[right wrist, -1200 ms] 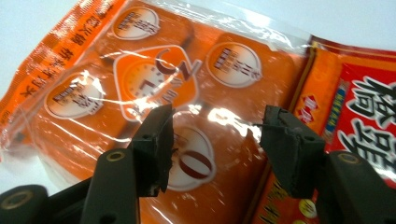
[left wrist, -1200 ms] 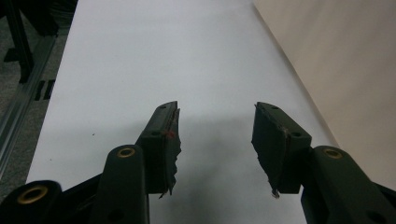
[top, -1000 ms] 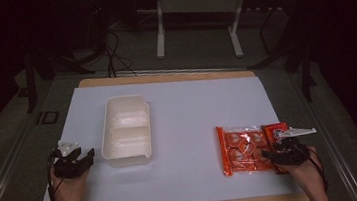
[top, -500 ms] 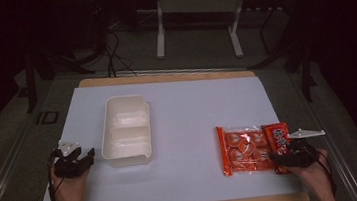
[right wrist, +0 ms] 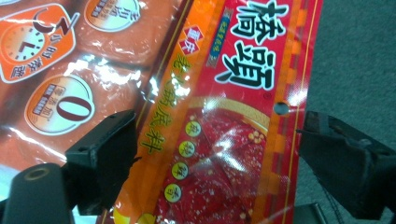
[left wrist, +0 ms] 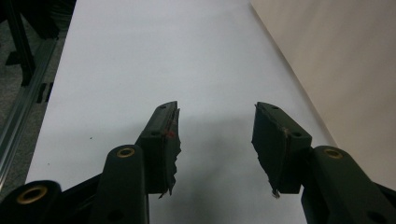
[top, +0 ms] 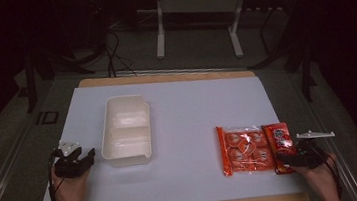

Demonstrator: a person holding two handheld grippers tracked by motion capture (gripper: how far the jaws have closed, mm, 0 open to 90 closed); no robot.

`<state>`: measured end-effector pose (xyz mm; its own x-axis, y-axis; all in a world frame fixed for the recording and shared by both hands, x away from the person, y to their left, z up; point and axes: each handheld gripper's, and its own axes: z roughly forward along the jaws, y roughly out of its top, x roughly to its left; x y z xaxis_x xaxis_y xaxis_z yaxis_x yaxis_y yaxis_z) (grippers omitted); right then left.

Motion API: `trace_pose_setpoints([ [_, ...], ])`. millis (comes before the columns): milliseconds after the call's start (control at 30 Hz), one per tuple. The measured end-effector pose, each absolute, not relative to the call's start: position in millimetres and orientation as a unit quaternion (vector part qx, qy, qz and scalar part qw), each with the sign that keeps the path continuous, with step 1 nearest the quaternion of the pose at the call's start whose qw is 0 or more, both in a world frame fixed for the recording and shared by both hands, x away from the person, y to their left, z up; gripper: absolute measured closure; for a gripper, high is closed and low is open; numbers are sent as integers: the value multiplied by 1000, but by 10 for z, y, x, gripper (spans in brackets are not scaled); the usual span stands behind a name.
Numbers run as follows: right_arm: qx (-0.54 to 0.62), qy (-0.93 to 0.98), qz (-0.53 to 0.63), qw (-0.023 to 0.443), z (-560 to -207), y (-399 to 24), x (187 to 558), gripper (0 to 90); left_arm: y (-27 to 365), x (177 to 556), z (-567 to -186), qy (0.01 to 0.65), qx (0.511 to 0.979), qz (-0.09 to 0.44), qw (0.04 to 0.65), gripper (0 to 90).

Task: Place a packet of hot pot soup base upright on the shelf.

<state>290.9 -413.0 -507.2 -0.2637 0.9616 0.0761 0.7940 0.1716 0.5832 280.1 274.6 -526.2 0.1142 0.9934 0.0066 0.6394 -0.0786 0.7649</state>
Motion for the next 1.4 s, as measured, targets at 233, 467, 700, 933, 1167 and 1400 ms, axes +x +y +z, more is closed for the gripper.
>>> trace_pose_setpoints([
  [233, 607, 736, 275, 122, -5110, -4183, 2928, 139, 2745, 2801, -5263, 602, 679, 283, 312, 511],
  [467, 590, 730, 333, 92, -5066, -4175, 2911, 273, 2736, 2804, -5264, 600, 681, 285, 309, 510],
  [700, 596, 728, 316, 123, -5022, -4229, 2926, 194, 2737, 2804, -5266, 600, 682, 285, 308, 510],
  [933, 629, 701, 326, 83, -5102, -4363, 2960, 158, 2724, 2810, -5270, 599, 683, 286, 306, 510],
  [1167, 613, 705, 349, 69, -5065, -4318, 2935, 301, 2727, 2810, -5270, 599, 683, 286, 305, 510],
  [1400, 580, 731, 355, 61, -4981, -4161, 2989, 398, 2729, 2806, -5266, 599, 682, 287, 307, 509],
])
